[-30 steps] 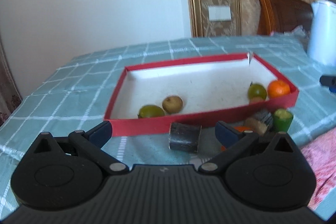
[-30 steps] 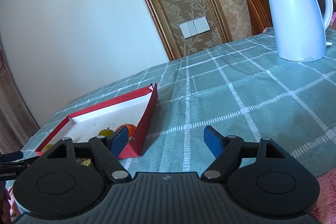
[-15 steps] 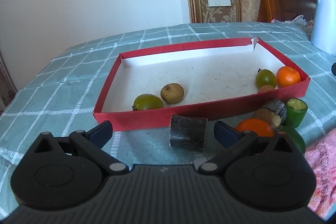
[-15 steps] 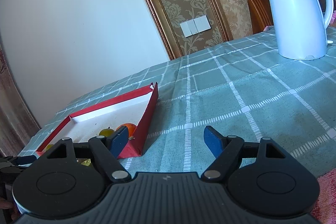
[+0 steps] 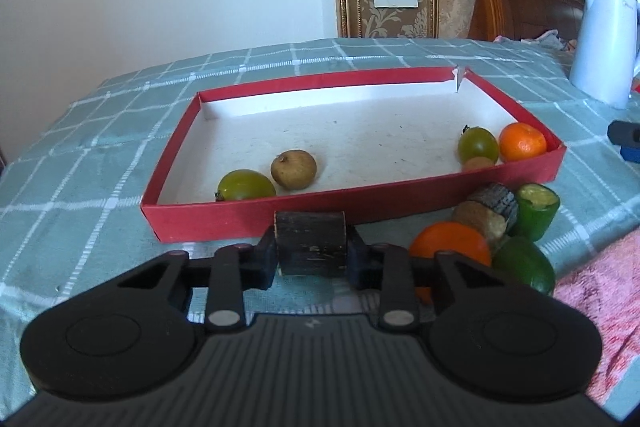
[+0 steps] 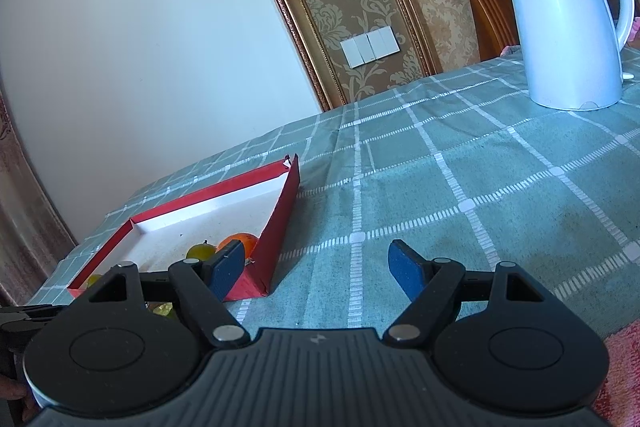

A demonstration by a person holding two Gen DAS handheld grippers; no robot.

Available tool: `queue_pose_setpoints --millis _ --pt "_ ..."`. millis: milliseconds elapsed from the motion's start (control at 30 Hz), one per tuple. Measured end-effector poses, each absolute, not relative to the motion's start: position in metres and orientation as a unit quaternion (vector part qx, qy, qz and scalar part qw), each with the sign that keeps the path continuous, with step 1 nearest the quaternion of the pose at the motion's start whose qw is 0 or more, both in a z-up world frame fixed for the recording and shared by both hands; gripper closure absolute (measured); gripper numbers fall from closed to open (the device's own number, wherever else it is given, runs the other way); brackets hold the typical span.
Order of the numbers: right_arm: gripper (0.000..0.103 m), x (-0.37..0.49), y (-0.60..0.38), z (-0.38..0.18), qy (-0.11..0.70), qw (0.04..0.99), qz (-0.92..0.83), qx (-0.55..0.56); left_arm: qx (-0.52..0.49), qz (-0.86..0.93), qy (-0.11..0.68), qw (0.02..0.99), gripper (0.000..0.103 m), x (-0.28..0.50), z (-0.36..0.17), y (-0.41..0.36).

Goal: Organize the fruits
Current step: 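Lift the dark block and carry it over the red tray with the left tool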

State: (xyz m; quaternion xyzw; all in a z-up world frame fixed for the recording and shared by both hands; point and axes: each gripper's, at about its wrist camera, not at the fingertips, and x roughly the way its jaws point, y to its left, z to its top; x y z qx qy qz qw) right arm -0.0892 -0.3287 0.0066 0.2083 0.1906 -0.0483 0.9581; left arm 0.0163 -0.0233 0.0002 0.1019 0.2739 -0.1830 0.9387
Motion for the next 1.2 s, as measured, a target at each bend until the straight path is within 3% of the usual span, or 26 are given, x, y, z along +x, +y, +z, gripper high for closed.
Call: queue_pose_setpoints --millis 933,1200 --pt "0.024 -0.090 -0.329 0.007 0.192 0.957 -0.064 0.210 0.042 -0.016 0.253 0.966 0.074 -0.002 0.005 0.037" --pt "0.024 -0.079 -0.325 0.006 0.231 0.952 -0.053 0.196 0.016 -0.020 0.258 0.966 0.073 0.000 0.004 0.048"
